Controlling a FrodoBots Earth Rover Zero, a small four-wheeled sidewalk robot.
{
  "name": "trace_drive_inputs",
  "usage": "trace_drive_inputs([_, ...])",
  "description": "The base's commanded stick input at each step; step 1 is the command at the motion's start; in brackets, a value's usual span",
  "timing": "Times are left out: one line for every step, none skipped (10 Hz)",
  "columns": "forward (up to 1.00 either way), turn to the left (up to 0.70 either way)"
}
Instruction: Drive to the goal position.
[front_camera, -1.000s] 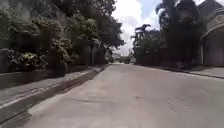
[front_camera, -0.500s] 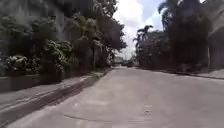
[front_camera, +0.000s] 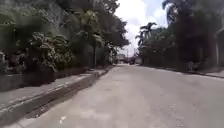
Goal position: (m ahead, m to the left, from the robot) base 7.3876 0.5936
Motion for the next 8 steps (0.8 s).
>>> trace_drive_inputs([1.00,-0.08])
trace_drive_inputs([1.00,0.00])
trace_drive_inputs([1.00,0.00])
trace_drive_inputs([1.00,0.00])
trace_drive_inputs([1.00,0.00])
trace_drive_inputs([1.00,0.00])
trace_drive_inputs([1.00,0.00])
trace_drive_inputs([1.00,-0.02])
